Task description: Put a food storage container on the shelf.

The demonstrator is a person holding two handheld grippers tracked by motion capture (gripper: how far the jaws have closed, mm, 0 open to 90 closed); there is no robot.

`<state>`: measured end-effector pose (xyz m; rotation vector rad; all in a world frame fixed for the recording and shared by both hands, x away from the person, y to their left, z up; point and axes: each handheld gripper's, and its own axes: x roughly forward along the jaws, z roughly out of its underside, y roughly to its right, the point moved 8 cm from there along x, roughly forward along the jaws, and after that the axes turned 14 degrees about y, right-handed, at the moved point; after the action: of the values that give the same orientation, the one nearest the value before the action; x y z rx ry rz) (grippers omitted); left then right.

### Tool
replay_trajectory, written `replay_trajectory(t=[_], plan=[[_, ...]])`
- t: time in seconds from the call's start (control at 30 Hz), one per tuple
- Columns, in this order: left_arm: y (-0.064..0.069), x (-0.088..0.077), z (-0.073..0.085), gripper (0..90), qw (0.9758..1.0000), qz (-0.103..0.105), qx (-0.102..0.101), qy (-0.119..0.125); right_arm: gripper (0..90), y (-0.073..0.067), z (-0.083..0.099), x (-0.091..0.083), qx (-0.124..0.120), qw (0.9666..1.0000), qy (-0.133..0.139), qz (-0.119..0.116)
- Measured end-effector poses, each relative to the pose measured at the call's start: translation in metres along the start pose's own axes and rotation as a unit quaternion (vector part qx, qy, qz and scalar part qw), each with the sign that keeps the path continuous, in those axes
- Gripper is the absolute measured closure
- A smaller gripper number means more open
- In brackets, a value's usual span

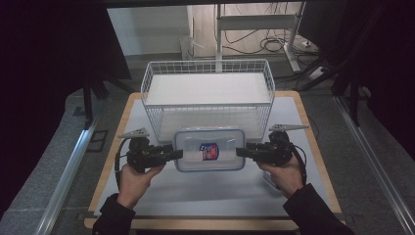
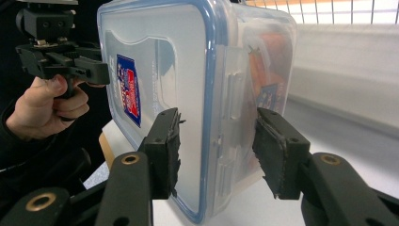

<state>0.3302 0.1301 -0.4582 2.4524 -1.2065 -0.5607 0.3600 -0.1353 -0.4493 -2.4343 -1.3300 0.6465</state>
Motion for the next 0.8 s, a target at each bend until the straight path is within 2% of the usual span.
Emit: replay_trajectory(t=[0.13,0.33,0.47,0.63,0.67,0.7,0.73,0.8], plan=[[0.000,0.000,-0.009,52.1,1.0000,0.001,0.001,0.003,52.1,0.000,-0.011,0.002,-0.001,1.0000,0.004,-0.002],[0.000,-0.002,-0.036,53.1,0.9998,0.005,-0.001,0.017,52.0,0.000,-0.031,0.007,0.005,0.9999,0.010,-0.010],[-0.001,-0.002,-0.052,53.1,0.9997,0.006,0.002,0.022,52.0,-0.002,-0.050,0.010,-0.002,0.9998,0.019,-0.012],[-0.004,-0.001,-0.069,53.8,0.9994,0.013,-0.006,0.031,52.1,-0.003,-0.073,0.014,-0.005,0.9995,0.030,-0.011],[-0.004,-0.001,-0.069,53.9,0.9994,0.013,-0.006,0.031,52.1,-0.003,-0.073,0.014,-0.005,0.9995,0.030,-0.011],[-0.005,0.000,-0.076,53.9,0.9993,0.015,-0.008,0.033,52.2,-0.003,-0.083,0.016,-0.006,0.9994,0.034,-0.011],[-0.005,0.000,-0.076,53.9,0.9993,0.015,-0.008,0.033,52.2,-0.003,-0.083,0.016,-0.006,0.9994,0.034,-0.011],[-0.008,0.001,-0.087,53.9,0.9992,0.016,-0.010,0.035,52.2,-0.003,-0.093,0.019,-0.005,0.9993,0.035,-0.010]])
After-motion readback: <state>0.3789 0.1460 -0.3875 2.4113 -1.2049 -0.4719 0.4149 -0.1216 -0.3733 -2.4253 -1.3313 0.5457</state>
